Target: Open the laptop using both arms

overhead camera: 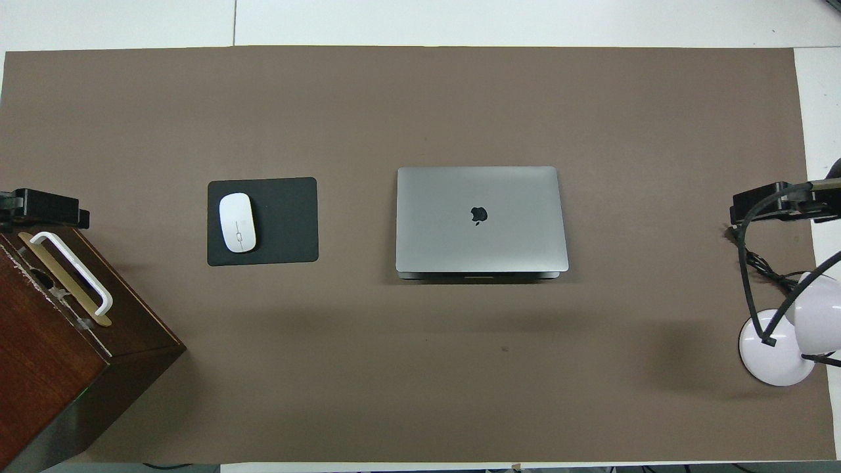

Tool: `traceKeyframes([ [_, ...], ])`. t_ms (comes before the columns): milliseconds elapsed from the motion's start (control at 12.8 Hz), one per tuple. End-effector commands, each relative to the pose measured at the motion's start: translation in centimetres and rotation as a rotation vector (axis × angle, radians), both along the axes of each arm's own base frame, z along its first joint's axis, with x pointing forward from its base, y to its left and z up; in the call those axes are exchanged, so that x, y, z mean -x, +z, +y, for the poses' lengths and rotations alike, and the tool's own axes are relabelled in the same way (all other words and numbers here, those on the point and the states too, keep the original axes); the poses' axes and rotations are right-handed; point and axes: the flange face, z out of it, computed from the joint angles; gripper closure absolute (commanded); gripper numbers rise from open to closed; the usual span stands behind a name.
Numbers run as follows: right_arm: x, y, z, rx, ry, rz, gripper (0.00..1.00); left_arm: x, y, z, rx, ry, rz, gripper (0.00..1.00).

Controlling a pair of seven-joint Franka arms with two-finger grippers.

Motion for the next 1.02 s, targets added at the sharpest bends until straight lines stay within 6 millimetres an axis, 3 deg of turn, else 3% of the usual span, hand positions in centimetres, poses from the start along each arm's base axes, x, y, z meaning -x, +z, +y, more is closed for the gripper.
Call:
traceKeyframes([
  [0,0.3,-0.3,-0.2,-0.019,0.016,-0.009,0.00,0.3,-0.2,0.2,-0.014,0.010,-0.011,0.00],
  [627,0.3,-0.2,-1.0,-0.019,0.009,-0.014,0.00,0.3,-0.2,0.1,-0.013,0.013,-0.013,0.00],
  [941,0.0,-0.4,-1.6,-0.016,0.094,-0.033,0.00,0.2,-0.1,-0.1,-0.014,0.000,-0.019,0.00],
])
